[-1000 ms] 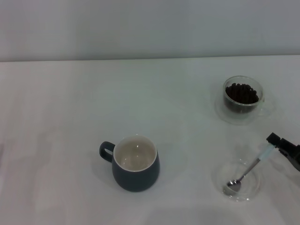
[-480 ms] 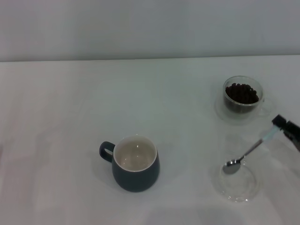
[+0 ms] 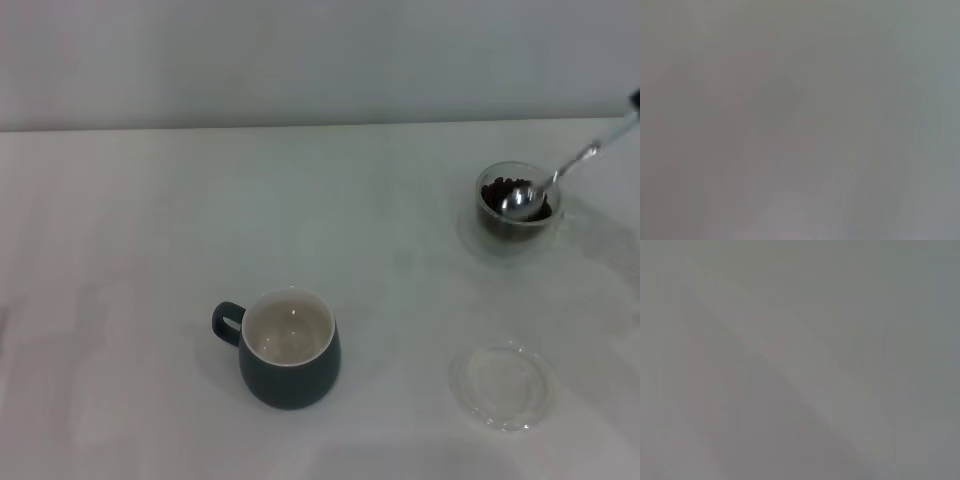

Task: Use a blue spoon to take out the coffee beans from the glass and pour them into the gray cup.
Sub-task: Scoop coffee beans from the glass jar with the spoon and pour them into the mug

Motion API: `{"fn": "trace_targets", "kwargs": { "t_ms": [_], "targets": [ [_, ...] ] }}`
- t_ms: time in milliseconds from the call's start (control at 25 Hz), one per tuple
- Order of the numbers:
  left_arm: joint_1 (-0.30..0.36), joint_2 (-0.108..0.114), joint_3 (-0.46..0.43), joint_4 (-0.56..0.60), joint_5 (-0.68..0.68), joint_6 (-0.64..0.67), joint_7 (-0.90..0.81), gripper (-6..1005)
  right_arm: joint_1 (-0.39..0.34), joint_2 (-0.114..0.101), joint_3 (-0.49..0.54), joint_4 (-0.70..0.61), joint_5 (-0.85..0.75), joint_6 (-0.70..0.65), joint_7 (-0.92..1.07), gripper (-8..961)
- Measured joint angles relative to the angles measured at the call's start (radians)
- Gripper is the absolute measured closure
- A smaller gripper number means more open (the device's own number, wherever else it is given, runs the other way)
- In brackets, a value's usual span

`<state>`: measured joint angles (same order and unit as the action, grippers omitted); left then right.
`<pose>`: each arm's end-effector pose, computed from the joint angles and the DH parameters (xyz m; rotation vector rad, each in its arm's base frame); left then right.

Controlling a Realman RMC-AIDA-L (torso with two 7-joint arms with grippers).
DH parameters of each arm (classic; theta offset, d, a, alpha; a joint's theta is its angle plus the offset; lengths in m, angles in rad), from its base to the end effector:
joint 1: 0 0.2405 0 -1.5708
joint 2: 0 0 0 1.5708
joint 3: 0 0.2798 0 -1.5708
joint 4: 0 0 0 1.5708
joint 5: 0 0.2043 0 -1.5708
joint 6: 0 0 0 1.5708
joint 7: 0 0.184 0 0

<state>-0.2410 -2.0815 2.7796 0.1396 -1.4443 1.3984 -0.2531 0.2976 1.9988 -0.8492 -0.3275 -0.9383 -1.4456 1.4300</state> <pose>-0.3930 0.2900 0.0014 -1.3485 -0.6774 -0.7579 0.3353 0.3422 0.0542 -1.6615 1.0936 1.4541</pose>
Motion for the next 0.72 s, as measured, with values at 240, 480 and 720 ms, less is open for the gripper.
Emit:
{"fn": "trace_targets", "kwargs": {
  "t_ms": [240, 480, 720],
  "targets": [
    [-0.008, -0.001, 0.004, 0.004, 0.005, -0.015, 0.0, 270, 0.087, -0.005, 0.042, -0.021, -0.005, 0.082, -0.221, 806],
    [-0.017, 0.0, 0.0, 0.006, 0.0, -0.016, 0.0, 269, 0.116, 0.003, 0.022, -0.022, -0.012, 0.113, -0.443, 805],
    [-0.028, 0.0, -0.002, 0.001, -0.001, -0.041, 0.0, 269, 0.119, 0.005, -0.014, -0.022, -0.014, 0.167, -0.528, 805]
  ]
}}
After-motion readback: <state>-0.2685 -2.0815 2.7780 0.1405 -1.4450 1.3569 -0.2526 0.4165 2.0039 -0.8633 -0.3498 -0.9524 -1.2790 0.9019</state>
